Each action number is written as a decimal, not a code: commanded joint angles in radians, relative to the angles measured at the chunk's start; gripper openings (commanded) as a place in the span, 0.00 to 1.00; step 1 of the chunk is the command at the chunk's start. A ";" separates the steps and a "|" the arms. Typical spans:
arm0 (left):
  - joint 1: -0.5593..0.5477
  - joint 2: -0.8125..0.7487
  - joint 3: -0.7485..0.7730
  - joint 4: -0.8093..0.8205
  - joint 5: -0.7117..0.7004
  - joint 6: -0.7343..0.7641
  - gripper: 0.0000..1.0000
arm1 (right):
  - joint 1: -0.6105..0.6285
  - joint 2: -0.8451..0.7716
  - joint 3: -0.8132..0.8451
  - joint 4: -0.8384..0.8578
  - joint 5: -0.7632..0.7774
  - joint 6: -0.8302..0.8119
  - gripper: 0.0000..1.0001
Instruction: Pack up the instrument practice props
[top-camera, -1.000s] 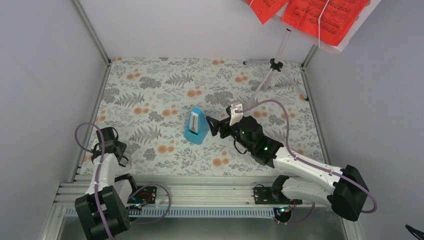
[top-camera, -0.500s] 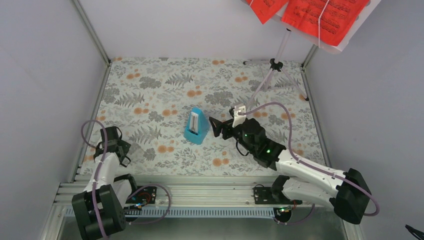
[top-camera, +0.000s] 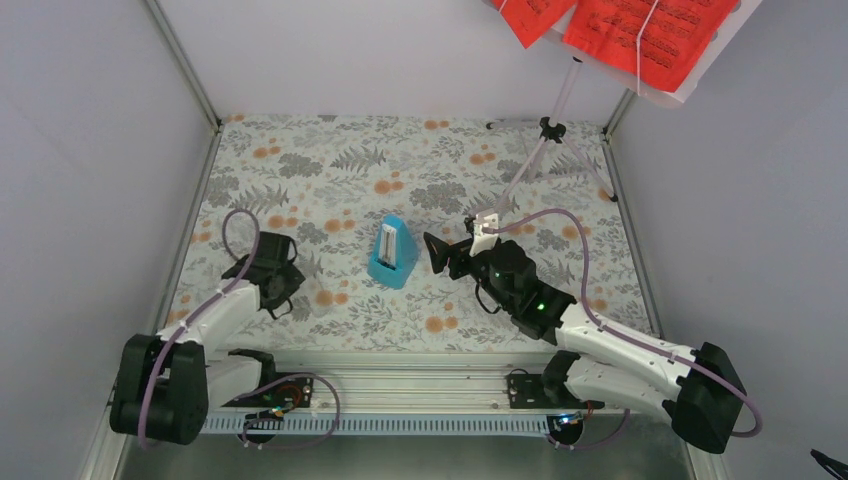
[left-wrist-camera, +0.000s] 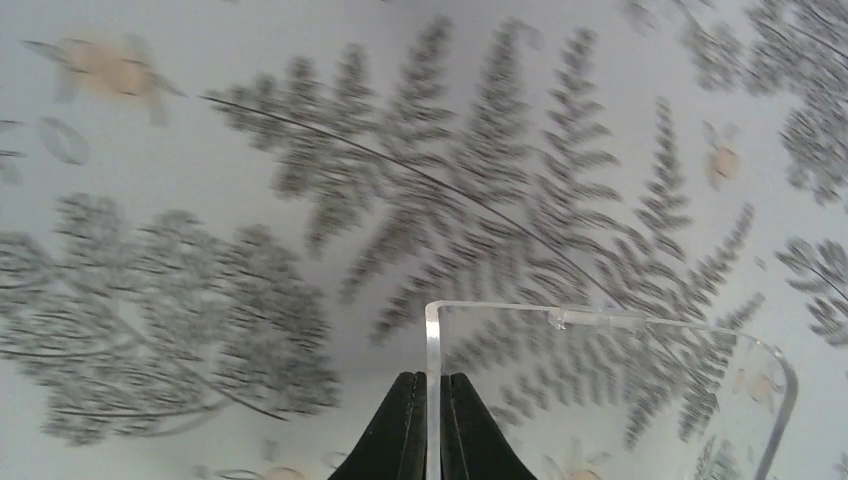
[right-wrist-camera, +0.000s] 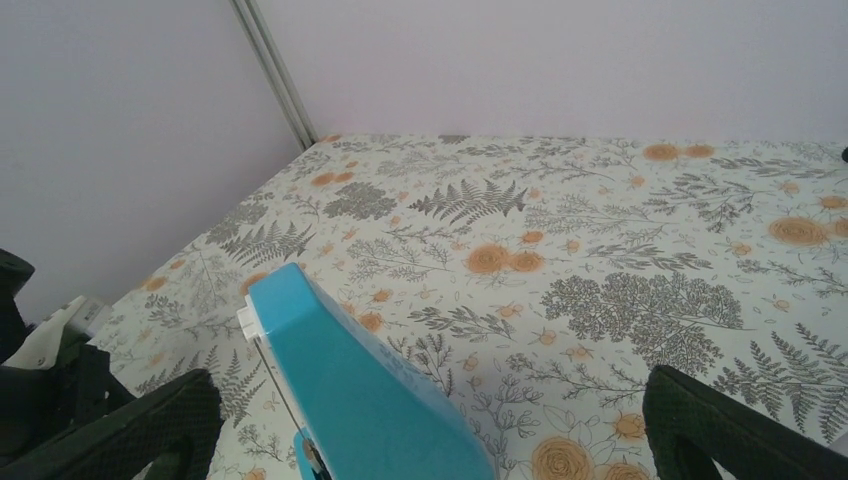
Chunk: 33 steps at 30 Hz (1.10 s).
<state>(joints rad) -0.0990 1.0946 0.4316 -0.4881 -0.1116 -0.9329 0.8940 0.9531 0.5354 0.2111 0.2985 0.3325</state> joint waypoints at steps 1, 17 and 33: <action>-0.115 0.050 0.067 0.012 -0.058 -0.066 0.04 | -0.008 0.000 -0.014 0.036 0.028 -0.018 1.00; -0.302 0.122 0.125 -0.031 -0.158 -0.128 0.22 | -0.008 -0.006 -0.019 0.041 0.009 -0.004 1.00; -0.303 0.109 0.135 -0.050 -0.173 -0.116 1.00 | -0.008 -0.042 -0.039 0.043 0.007 -0.001 1.00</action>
<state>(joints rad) -0.4015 1.2060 0.5583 -0.5385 -0.2787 -1.0615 0.8940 0.9329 0.5110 0.2234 0.2977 0.3302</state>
